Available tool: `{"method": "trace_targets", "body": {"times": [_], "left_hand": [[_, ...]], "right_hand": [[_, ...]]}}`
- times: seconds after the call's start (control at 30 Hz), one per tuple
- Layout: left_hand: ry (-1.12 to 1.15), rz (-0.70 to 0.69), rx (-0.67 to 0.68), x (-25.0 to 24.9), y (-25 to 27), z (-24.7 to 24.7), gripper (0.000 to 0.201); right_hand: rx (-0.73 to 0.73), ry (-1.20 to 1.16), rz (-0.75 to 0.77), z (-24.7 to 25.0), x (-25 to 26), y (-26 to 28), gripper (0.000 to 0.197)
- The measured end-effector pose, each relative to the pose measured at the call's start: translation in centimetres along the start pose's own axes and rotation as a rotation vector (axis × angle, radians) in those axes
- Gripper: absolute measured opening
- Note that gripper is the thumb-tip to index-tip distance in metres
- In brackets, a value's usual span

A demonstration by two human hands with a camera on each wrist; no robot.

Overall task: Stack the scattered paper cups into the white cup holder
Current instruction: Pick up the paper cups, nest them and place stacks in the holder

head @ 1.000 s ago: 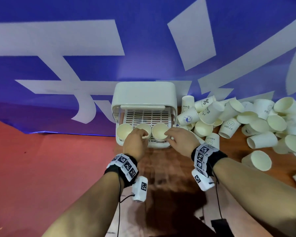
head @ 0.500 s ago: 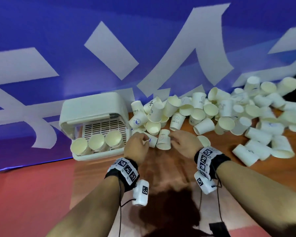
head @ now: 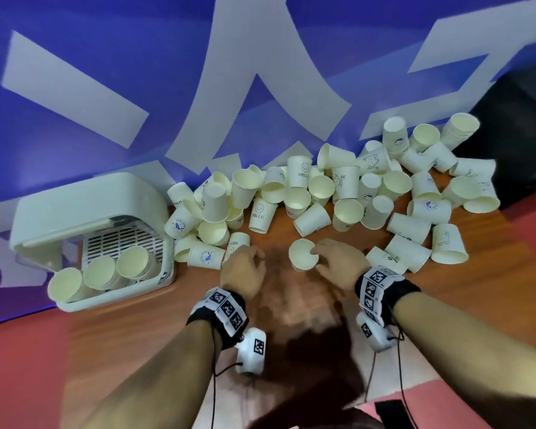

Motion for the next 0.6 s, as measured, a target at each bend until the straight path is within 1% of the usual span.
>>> {"method": "trace_targets", "body": {"times": [0.13,0.3,0.4,0.5,0.6], "left_hand": [[-0.011,0.034,-0.007,0.4,0.2,-0.6,0.015],[-0.01,0.127,-0.004,1.3,0.7,-0.7,0.015],[-0.027,0.138,0.013,1.5,1.0,-0.8,0.018],[-0.021,0.11,0.021,0.6,0.9,-1.2,0.017],[-0.007,0.065,0.022,-1.3,0.1,-1.6,0.015]], "right_hand": [[0.053,0.013,0.058,-0.9,-0.8,-1.0,0.04],[0.115,0.014,0.061,-1.5,-0.8,-2.5,0.043],[0.148,0.04,0.081,-1.5,-0.4,-2.9,0.042],[0.163,0.059,0.122,-1.4,-0.4,-3.1,0.033],[0.099,-0.016,0.164,-0.3,-0.4,-2.7,0.019]]}}
Point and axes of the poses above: each hand's wrist, its own y-axis away from the middle knuckle, its own z-axis out of the back of the hand, x = y × z, the point moved 4 cm from there along -y, towards the middle knuckle, and after that the axes turned 8 degrees about -y, right-handed, at the moved point
